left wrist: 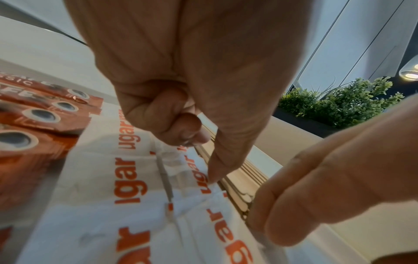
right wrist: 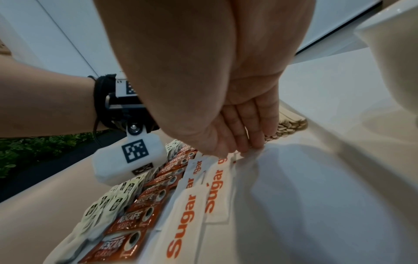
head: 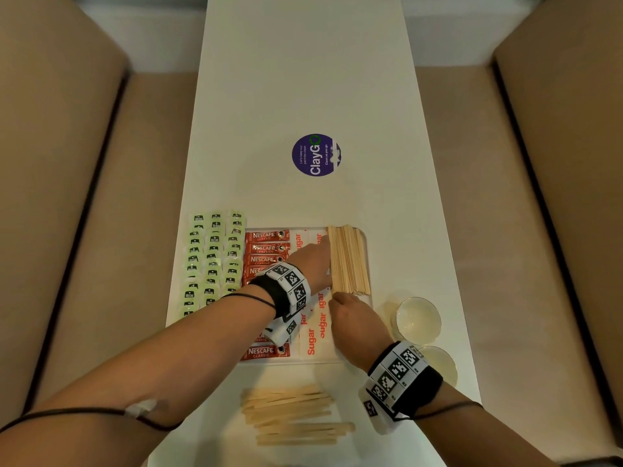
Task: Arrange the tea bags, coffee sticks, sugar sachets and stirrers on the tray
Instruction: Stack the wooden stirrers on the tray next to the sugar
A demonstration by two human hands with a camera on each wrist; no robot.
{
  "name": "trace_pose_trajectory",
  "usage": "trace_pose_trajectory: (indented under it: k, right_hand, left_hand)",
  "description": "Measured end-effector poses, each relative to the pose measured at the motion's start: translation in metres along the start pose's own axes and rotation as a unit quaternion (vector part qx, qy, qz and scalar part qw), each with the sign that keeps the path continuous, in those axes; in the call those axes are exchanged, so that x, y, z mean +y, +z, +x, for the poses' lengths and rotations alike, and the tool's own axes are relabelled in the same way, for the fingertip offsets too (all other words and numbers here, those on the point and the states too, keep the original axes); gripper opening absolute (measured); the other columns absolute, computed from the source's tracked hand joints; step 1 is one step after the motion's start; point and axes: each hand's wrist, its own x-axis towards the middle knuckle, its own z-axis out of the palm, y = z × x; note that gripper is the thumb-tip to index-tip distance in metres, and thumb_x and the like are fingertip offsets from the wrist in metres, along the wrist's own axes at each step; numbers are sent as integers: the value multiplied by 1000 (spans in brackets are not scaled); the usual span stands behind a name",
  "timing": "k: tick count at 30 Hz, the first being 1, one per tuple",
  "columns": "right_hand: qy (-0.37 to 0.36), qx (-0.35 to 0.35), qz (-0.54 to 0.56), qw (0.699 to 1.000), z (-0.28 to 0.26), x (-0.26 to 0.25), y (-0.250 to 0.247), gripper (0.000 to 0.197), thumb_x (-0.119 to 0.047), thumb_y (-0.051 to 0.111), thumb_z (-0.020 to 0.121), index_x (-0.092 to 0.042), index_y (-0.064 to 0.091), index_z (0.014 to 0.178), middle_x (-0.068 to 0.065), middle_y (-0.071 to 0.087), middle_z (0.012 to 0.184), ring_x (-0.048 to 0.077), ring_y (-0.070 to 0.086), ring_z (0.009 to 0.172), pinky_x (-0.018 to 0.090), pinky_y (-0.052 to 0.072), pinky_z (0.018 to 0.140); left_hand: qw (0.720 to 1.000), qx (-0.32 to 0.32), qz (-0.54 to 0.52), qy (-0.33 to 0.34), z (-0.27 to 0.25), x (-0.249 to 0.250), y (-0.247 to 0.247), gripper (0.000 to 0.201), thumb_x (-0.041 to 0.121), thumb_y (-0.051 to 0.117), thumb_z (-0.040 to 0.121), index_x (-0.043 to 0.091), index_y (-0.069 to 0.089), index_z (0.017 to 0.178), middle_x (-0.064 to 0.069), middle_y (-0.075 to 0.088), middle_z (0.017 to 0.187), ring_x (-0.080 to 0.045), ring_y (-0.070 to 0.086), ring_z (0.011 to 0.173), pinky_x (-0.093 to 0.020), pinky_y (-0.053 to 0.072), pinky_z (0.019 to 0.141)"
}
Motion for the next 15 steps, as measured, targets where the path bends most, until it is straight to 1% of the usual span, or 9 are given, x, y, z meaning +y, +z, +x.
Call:
trace_pose_trajectory:
  k: [3,7,8,10,11,13,15]
  right_hand:
    - [-1,-3,-1,1000,-2,0,-1,17,-9,58,95,-7,69,108,9,66,109,24,61,97,36,55,89]
    - [6,1,-1,1000,1,1,-7,18,-5,54,95,-7,69,106,9,66,108,25,62,95,35,56,87]
    - [6,1,-1,1000,2,1,-8,19,-4,53,95,-7,69,104,8,66,107,25,63,94,35,56,86]
    - [7,-1,-2,1000,1,0,-11,19,-6,51,96,-9,69,103,7,67,106,24,62,93,33,55,84]
    - [7,1,-3,1000,0,0,-12,19,-8,51,96,-10,69,103,6,66,106,23,62,93,32,55,83]
    - [5,6,-3,1000,-4,0,-13,20,-10,51,97,-11,68,107,5,66,109,23,61,97,33,55,81]
    - [-1,8,-2,1000,-9,-1,-15,23,-14,51,98,-11,67,113,4,64,113,24,59,102,35,55,81]
  left_hand:
    - [1000,1,5,6,-1,1,-1,60,33,67,90,7,38,135,-3,65,88,-20,64,71,-36,56,63]
    - [1000,-2,11,-2,-1,2,-2,61,31,67,89,7,38,136,-2,64,88,-20,64,70,-38,58,64]
    - [1000,-1,12,-2,-1,2,-2,59,29,66,90,7,37,136,-1,63,86,-19,63,68,-37,57,62]
    - [1000,0,20,-5,-4,1,-4,56,24,63,91,6,36,137,1,58,81,-17,59,65,-31,50,55]
    - [999,0,30,-11,-5,1,-5,59,23,62,91,6,34,140,1,56,80,-16,58,65,-29,46,51]
    - [998,3,49,-25,-9,-2,-6,72,23,61,92,6,22,150,2,55,79,-14,57,65,-27,41,49]
    - [998,7,55,-25,-18,-5,-8,79,26,60,93,9,15,155,3,55,79,-14,57,67,-27,41,51]
